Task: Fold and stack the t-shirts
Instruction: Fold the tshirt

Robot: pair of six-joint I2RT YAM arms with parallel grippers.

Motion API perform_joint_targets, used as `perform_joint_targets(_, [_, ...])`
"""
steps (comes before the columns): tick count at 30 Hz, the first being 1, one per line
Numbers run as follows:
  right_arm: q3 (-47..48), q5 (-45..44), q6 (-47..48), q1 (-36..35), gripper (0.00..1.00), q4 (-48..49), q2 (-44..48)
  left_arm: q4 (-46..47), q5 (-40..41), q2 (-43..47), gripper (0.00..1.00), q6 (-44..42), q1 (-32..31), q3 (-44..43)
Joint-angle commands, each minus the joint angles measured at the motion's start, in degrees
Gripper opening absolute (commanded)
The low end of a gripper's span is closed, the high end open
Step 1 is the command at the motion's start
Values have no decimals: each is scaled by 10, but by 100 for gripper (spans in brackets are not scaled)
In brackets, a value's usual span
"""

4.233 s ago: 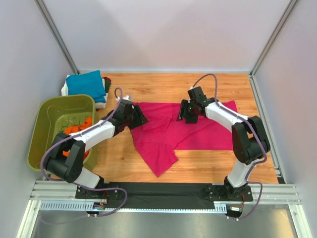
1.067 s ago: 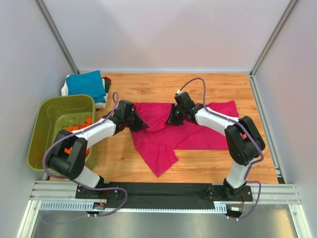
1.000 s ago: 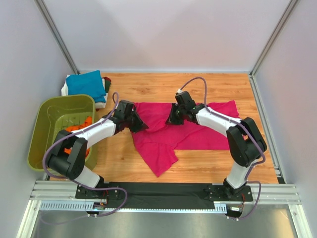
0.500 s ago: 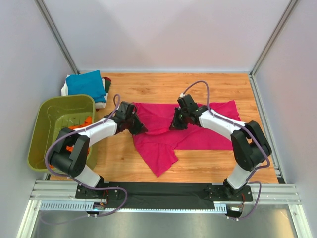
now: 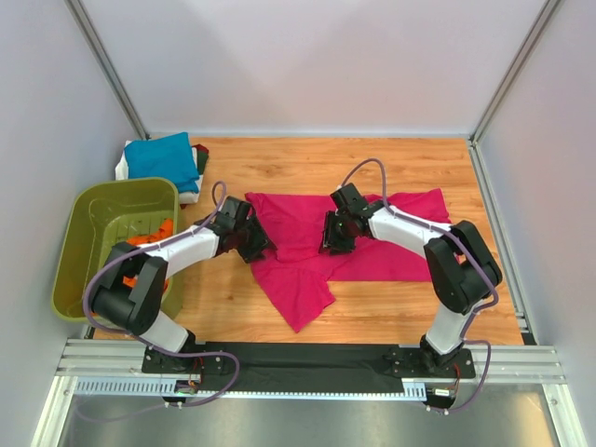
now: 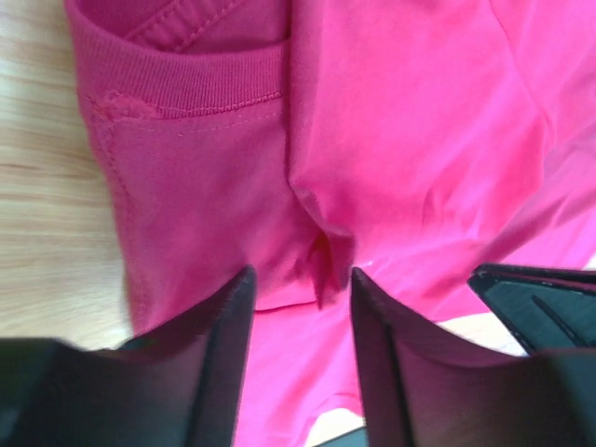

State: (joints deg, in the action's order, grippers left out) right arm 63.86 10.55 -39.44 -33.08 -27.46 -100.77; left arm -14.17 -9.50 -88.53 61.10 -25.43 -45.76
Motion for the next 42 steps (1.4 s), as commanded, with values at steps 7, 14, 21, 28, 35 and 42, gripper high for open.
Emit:
perform_joint_targets(7, [84,-38,65,-8,58,-51,40,11,12,79,69,-90,-16,-16])
perform_joint_targets(14, [77,-33,60,-8,59,-26,33,118,-22,54,78,-81,-47,22])
perform_joint_targets(21, [61,-61,53,-1,59,-34,51,179,1,33,83,-80,-55,60])
perform_joint_targets(28, [51,-70,54,14,58,-41,71,260,-35,6,83,-68,-63,71])
perform_joint_targets(35, [39,-68,53,15,57,-39,73,288,-28,-12,80,-63,-66,69])
perform_joint_targets(42, [34,-75,55,18,57,-42,79,310,-39,-21,73,-62,-66,66])
